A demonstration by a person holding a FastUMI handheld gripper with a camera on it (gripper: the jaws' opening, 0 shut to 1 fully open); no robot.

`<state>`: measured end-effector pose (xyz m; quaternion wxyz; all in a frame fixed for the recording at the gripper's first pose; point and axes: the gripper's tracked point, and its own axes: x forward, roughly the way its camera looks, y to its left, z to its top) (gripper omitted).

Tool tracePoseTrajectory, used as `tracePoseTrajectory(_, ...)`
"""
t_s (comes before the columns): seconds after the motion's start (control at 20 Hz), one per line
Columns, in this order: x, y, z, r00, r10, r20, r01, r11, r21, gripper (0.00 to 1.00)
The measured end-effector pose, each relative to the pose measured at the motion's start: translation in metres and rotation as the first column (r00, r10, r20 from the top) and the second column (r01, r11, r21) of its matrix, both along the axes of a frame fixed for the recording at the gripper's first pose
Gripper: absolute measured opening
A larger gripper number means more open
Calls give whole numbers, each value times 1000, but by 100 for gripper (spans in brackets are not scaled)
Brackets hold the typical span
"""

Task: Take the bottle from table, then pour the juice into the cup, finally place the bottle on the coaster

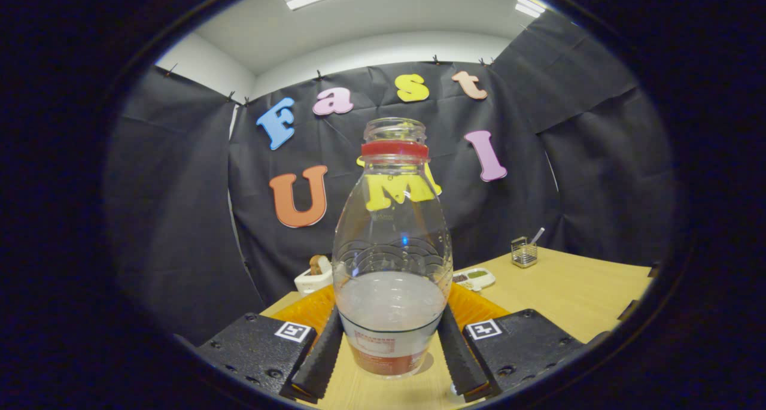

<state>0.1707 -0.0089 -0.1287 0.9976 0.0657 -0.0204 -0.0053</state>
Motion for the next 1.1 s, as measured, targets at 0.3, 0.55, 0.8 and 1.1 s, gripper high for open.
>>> tracePoseTrajectory(0.3, 41, -6, -25, 1000, -23, -9, 22, 996, -90, 80)
tracePoseTrajectory(0.55, 77, -12, -65, 998, -52, -24, 48, 986, -162, 80)
tracePoseTrajectory(0.8, 98, -2, -102, 998, -17, -54, 9, 990, -141, 81)
tracePoseTrajectory(1.1, 109, 2, -141, 994, -18, -109, 1, 988, -154, 81)
